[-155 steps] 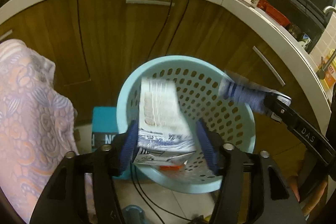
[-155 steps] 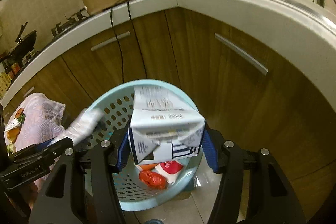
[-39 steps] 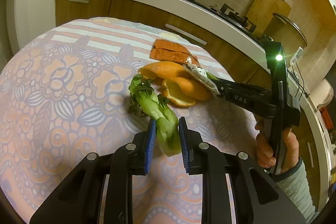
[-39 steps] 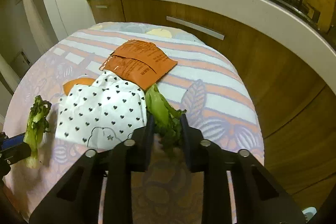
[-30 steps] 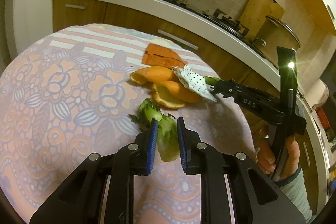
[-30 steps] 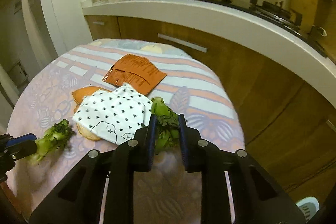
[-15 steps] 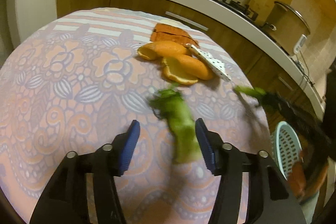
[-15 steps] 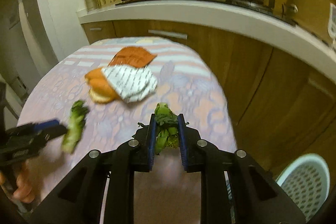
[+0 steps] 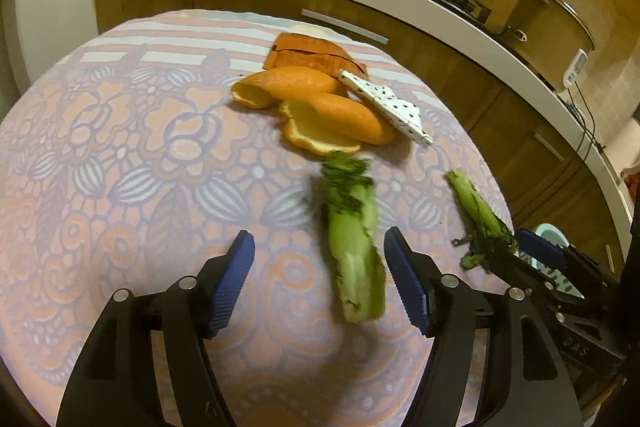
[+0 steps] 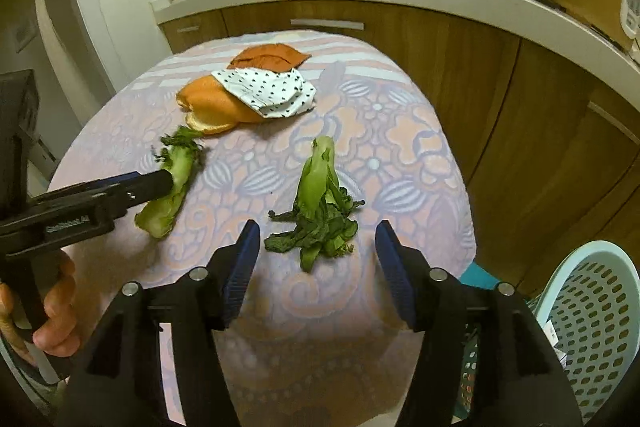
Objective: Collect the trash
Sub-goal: 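Grasp a bok choy stalk with the left tool while the right tool grasps another stalk, then carry both bok choy stalks over the basket and open both tools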
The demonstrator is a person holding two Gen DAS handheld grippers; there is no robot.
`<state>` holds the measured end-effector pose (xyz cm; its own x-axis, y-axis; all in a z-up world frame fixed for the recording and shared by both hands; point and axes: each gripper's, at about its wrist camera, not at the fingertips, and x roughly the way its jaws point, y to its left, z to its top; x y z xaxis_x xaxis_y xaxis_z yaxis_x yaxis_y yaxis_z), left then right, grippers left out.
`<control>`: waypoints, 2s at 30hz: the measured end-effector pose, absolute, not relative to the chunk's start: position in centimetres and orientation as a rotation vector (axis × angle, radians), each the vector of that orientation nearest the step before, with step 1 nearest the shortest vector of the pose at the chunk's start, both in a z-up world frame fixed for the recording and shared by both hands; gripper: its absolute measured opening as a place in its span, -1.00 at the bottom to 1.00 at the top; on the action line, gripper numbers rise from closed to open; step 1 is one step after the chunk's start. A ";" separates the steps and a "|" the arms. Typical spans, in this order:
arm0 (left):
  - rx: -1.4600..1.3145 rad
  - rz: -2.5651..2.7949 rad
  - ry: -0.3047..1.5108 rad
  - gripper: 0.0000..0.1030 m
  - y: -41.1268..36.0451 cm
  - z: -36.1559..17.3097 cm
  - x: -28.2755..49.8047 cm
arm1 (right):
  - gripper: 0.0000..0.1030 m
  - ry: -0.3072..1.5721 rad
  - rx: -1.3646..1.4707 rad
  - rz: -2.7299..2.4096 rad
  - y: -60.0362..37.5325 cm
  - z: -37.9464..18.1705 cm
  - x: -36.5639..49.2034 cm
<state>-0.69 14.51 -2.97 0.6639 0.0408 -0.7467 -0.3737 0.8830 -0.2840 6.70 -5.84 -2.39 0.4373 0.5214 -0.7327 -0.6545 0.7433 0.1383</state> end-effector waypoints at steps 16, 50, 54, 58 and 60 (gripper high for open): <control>-0.355 0.265 0.811 -0.57 13.4 -2.5 -0.4 | 0.10 0.822 -0.138 0.726 -4.9 -1.1 8.3; -0.177 -0.126 0.676 -0.57 -4.5 4.8 4.3 | -0.64 0.686 -0.037 0.409 -20.9 3.2 8.4; -0.146 -0.210 0.691 -0.57 -8.7 4.5 5.6 | -0.64 0.691 -0.005 0.330 -25.2 2.8 8.4; -0.126 -0.281 0.731 -0.57 -12.1 3.0 6.9 | -0.64 0.701 0.045 0.255 -29.5 2.0 8.6; -0.123 -0.316 0.772 -0.57 -13.8 1.9 7.7 | -0.64 0.710 0.064 0.226 -31.4 1.5 8.6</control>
<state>7.66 -13.78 1.85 0.6725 -0.3247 -0.6651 0.2354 0.9458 -0.2237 8.62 -31.37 1.48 0.7353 0.2276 -0.6384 -0.1843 0.9736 0.1349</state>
